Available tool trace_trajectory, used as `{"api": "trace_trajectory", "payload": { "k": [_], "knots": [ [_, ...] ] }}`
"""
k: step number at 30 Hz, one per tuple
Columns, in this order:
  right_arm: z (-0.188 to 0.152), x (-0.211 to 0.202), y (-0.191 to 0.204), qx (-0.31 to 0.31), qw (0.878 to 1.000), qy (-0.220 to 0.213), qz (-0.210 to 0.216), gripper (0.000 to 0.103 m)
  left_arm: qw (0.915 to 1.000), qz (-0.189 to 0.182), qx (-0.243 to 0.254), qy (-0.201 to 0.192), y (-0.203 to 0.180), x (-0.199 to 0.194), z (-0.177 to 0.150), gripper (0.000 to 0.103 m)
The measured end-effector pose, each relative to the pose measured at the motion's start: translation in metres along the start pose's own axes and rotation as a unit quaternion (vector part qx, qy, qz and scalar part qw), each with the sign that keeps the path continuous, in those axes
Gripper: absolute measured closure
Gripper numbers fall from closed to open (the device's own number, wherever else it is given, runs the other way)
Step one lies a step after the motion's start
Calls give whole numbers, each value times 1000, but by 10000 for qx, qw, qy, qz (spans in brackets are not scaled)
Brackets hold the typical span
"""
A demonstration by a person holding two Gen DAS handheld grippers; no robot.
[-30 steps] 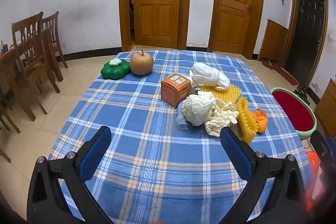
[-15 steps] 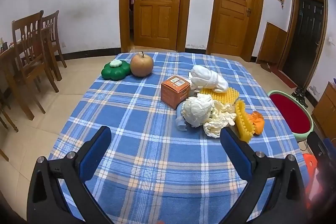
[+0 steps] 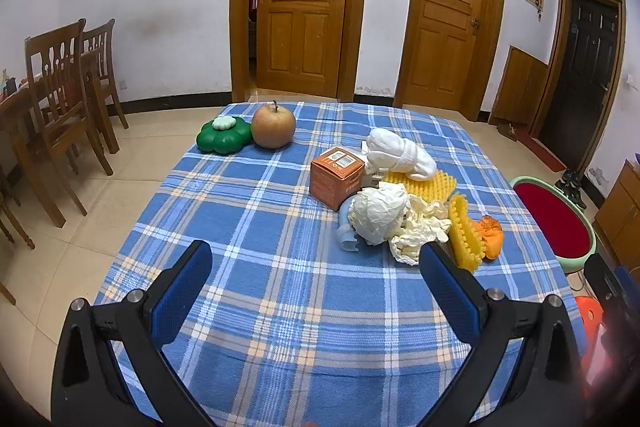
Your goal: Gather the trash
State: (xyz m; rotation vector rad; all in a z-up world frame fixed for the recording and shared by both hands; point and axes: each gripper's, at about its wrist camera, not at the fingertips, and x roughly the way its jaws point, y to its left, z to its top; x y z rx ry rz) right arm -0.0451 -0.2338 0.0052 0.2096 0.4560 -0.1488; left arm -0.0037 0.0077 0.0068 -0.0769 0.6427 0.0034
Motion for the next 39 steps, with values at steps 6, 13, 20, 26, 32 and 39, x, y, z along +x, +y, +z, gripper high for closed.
{"api": "trace_trajectory", "payload": {
  "k": [6,13,20,26,32,39],
  "knots": [
    [0,0,0,5,10000,2,4,0,10000,-12,9,-1,1,0,0,1],
    [0,0,0,11,10000,3,11,0,10000,-1,0,1,0,0,0,1],
    [0,-1,1,14,10000,7,16,0,10000,-6,1,-3,0,0,0,1],
    [0,0,0,13,10000,7,15,0,10000,-5,-4,-3,1,0,0,1],
    [0,0,1,18,10000,22,22,0,10000,-2,-9,4,1,0,-1,1],
    [-1,0,1,17,10000,22,26,0,10000,14,-57,2,3,-2,1,1]
  ]
}}
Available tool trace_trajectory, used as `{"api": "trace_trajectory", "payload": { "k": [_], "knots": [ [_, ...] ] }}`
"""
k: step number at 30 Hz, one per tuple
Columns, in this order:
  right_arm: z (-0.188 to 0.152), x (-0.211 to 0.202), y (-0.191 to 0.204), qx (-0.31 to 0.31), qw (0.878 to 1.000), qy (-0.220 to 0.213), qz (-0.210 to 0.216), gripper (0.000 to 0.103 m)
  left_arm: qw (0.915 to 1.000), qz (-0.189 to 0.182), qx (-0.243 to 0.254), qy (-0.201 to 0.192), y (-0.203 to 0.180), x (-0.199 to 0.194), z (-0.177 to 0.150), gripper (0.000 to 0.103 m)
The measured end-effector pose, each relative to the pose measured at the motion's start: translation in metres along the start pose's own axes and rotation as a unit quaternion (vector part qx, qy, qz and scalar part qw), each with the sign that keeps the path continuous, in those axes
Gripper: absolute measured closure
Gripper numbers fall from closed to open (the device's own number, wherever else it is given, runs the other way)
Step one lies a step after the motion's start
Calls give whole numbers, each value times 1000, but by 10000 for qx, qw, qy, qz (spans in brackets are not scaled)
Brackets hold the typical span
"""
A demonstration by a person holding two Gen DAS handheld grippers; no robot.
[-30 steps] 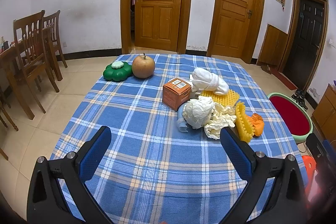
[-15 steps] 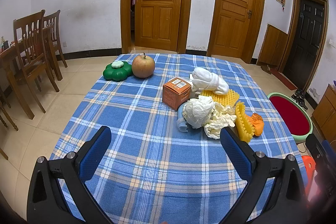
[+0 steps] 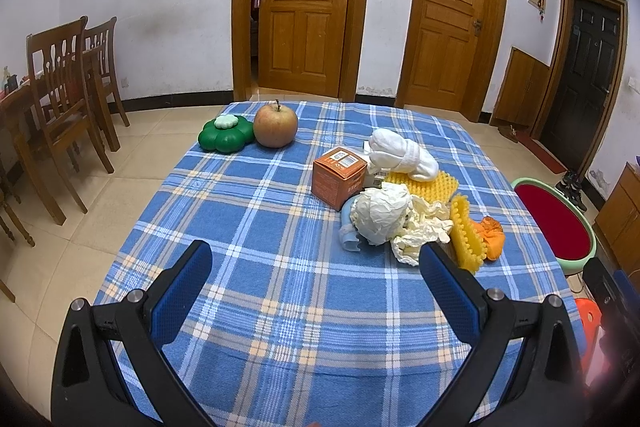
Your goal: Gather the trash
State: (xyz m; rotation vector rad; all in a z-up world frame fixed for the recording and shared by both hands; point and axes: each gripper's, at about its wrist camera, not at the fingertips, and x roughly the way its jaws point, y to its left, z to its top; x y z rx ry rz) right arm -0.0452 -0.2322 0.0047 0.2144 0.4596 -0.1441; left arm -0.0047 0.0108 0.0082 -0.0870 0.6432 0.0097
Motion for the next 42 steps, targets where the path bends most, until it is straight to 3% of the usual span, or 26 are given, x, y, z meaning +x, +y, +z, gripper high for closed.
{"api": "trace_trajectory", "payload": {
  "k": [24,34,42],
  "knots": [
    [-3,6,-1,1,9999,132,28,0,9999,31,-59,115,6,11,1,1],
    [13,33,7,-76,9984,559,94,0,9997,-8,168,197,7,37,26,1],
    [18,70,13,-95,9959,890,-159,0,9983,33,500,298,7,85,58,1]
  ]
}}
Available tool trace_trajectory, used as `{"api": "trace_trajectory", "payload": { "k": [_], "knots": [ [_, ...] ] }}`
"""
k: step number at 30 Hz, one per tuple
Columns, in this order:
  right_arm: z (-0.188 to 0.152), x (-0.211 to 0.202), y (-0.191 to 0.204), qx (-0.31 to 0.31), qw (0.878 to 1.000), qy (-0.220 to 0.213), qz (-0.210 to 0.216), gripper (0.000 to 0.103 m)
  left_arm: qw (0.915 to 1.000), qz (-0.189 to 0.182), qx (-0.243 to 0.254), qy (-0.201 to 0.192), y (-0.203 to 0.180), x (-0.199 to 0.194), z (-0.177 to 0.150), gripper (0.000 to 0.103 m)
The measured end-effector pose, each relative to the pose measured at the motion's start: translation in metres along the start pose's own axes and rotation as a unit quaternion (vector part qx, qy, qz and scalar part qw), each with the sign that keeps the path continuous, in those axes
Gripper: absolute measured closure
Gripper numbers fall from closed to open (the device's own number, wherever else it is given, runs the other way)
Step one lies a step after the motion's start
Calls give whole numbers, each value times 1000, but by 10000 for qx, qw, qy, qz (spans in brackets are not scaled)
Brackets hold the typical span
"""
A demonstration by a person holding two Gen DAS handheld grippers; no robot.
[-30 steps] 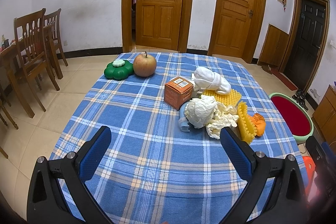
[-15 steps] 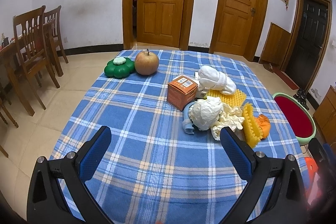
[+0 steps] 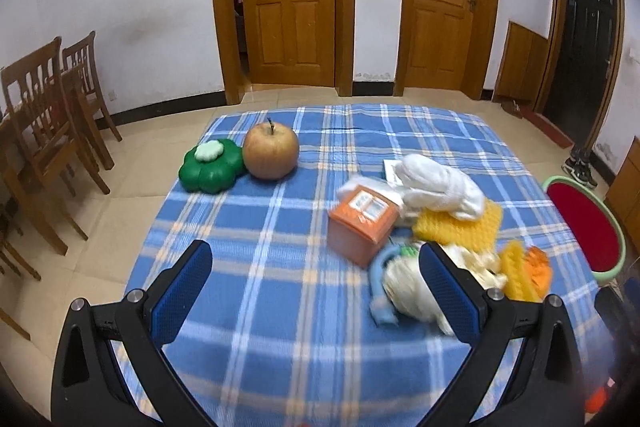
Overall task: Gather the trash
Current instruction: 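Grasp the orange box with the left gripper while the right grasps the orange sponge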
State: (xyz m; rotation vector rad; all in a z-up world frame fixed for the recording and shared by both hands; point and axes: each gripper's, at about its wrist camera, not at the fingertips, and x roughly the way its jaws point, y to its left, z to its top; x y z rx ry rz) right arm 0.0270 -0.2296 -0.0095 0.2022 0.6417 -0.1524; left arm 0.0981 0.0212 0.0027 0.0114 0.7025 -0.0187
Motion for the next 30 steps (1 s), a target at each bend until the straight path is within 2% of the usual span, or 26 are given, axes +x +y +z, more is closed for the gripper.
{"api": "trace_trajectory", "payload": {
  "k": [7,13,16,18,20,21,23,24,26,30],
  "knots": [
    [7,34,4,98,9989,358,-272,0,9992,-251,256,155,-2,42,11,1],
    [7,62,7,205,9964,727,-384,1,9958,-660,436,453,-6,73,15,14],
    [8,72,7,319,9955,816,-371,12,9937,-877,402,565,-5,82,14,20],
    [9,78,9,324,9952,839,-378,17,9923,-1054,286,588,-3,84,12,29],
    [9,83,10,306,9947,895,-394,24,9897,-1269,207,633,0,85,11,45],
    [9,85,10,296,9946,923,-379,26,9885,-1353,147,654,2,86,10,48],
    [8,87,10,263,9947,931,-343,38,9881,-1398,91,629,4,86,9,49],
    [8,87,12,239,9947,954,-309,40,9879,-1419,64,626,4,86,9,49],
    [8,88,14,175,9948,986,-179,50,9871,-1484,17,609,6,84,10,49],
    [9,90,19,94,9946,1033,31,60,9884,-1433,-45,501,9,77,11,49]
  ]
}}
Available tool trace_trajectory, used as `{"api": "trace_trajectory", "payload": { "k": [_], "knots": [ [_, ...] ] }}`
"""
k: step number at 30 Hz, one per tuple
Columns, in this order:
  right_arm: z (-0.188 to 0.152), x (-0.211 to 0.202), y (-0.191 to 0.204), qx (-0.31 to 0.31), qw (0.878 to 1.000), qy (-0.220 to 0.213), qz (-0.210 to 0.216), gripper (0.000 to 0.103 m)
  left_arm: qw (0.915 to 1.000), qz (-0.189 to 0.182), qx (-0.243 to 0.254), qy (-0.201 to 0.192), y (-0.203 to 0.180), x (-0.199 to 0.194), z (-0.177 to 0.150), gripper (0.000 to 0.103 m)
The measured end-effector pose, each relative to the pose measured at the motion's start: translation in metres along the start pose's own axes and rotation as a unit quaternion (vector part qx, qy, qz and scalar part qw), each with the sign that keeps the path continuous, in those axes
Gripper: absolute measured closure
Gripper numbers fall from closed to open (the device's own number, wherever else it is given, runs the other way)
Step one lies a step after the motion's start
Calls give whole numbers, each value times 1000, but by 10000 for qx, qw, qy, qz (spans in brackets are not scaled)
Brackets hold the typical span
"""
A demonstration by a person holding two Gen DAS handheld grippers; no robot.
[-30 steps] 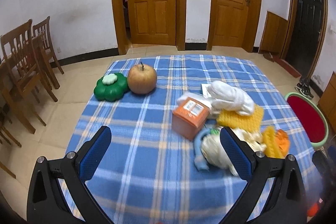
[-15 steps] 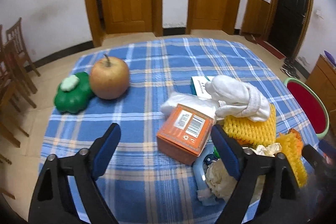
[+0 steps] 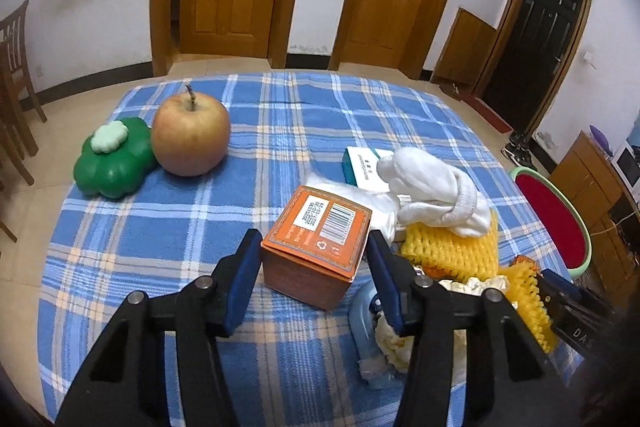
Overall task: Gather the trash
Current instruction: 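Grasp the orange box with the left gripper while the right grasps the orange sponge, then carry the box and sponge over the red bucket and open both grippers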
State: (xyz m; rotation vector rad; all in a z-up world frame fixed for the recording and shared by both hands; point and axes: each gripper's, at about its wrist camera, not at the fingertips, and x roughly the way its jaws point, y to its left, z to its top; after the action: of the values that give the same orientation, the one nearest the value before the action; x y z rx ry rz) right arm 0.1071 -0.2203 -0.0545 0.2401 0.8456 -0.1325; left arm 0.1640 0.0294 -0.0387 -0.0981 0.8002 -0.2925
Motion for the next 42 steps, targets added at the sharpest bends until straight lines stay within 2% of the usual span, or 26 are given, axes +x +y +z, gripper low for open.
{"api": "trace_trajectory", "payload": {
  "k": [3,5,7,13,18,25,29,32,42],
  "knots": [
    [-1,-1,1,17,9999,2,134,70,9999,58,-64,-73,1,-10,0,49],
    [-2,-5,-2,121,9998,-99,133,82,9998,74,-111,-128,2,-18,1,49],
    [-1,-12,-9,270,9991,-267,175,86,9997,45,-137,-187,1,-27,2,50],
    [4,-43,-30,520,9960,-706,177,87,9982,226,-131,-534,-9,-65,9,50],
    [6,-69,-52,670,9924,-1011,199,87,9978,187,-29,-635,-31,-86,13,50],
    [12,-100,-89,975,9866,-1270,299,87,9979,-236,-209,-561,-59,-102,18,50],
    [23,-116,-111,855,9843,-1530,219,87,9981,-292,-47,-547,-86,-103,20,50],
    [33,-122,-130,876,9833,-1573,248,87,9980,-326,160,-508,-112,-100,23,50],
    [51,-121,-190,913,9827,-1599,-184,87,9924,-817,875,-295,-211,-67,36,50]
  ]
}}
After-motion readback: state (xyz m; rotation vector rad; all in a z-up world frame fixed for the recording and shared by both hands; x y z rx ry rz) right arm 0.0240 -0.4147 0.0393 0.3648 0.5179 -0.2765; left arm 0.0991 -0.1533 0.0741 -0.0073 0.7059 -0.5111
